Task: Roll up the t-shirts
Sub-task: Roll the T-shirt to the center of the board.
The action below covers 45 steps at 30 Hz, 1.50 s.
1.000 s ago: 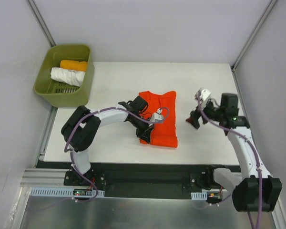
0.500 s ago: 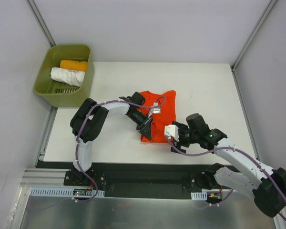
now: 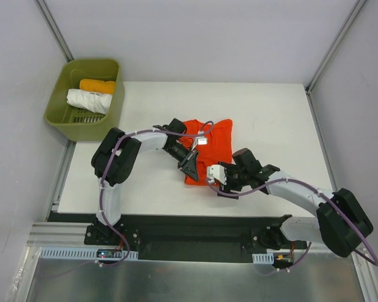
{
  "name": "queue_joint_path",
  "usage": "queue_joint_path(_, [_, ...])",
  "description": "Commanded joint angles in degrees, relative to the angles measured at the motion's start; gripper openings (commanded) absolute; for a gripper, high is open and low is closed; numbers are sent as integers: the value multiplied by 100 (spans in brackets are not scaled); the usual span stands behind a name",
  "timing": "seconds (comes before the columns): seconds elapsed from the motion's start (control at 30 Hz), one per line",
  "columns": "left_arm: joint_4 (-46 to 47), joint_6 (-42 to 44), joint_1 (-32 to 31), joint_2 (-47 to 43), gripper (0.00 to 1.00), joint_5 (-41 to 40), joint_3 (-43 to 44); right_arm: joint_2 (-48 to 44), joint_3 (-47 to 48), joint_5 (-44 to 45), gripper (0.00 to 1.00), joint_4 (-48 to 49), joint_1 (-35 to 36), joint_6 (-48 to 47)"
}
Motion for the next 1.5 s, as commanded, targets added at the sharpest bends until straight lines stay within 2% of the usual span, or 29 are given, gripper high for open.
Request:
queue_joint_path(0.0, [-65,-34,103,65,0,443,68,296,161,147,75,318,43,-132])
queue_joint_path(0.03, [-65,-69,129,73,0,460,59,350,196,121,62,178,34,-167])
queue_joint_path(0.1, [-65,-87,147,47,0,478,42,586,416,-36,47,-68,26,-290])
queue_joint_path(0.13, [-65,-139,164,30,0,478,7,648,503,-107,34,-322,-9,-290])
queue_joint_path(0.23, [-65,-235,164,-119,1,425,-125,876,908,-546,21,-1137,-141,-387])
queue_joint_path(0.37, [-65,-657,191,-225,1,486,-301,1193,1391,-1100,12,-2413,-308,-633])
queue_joint_path(0.43, [-73,-911,199,-234,0,583,-415,1412,1637,-1425,10,-3088,-474,-773])
queue_joint_path(0.63, [-73,-1167,375,-190,2,470,-609,2379,2190,-1970,8,-4294,-782,-1265])
queue_joint_path(0.77, [-73,-1352,542,12,13,163,-451,3082,2595,-2103,8,-4621,-976,-1231])
queue_joint_path(0.87, [-73,-1440,691,30,26,-356,-372,3785,3208,-2190,9,-5148,-1038,-1187])
queue_joint_path(1.0, [-56,-1396,1051,-425,36,-910,-398,4646,4036,-2182,8,-5921,-1099,-1152])
queue_joint_path(1.1, [-56,-1002,1228,-1207,44,-1305,-424,5297,4571,-2234,8,-6387,-1178,-959])
queue_joint_path(1.23, [-47,376,851,-2429,48,-2033,-696,5930,5231,-2217,8,-6852,-1222,-467])
queue_joint_path(1.27, [-47,675,702,-2849,49,-2227,-801,6279,5389,-2252,8,-7020,-1231,-457])
queue_joint_path(1.3, [-47,974,274,-3045,50,-2655,-1028,6413,5548,-2313,8,-7152,-1249,-423])
queue_joint_path(1.33, [14,1551,35,-3203,55,-2894,-1161,6545,5784,-2348,8,-7301,-1318,-231])
queue_joint_path(1.47, [637,2443,-985,-3915,57,-3563,-1952,6994,6173,-2673,8,-7531,-1565,96])
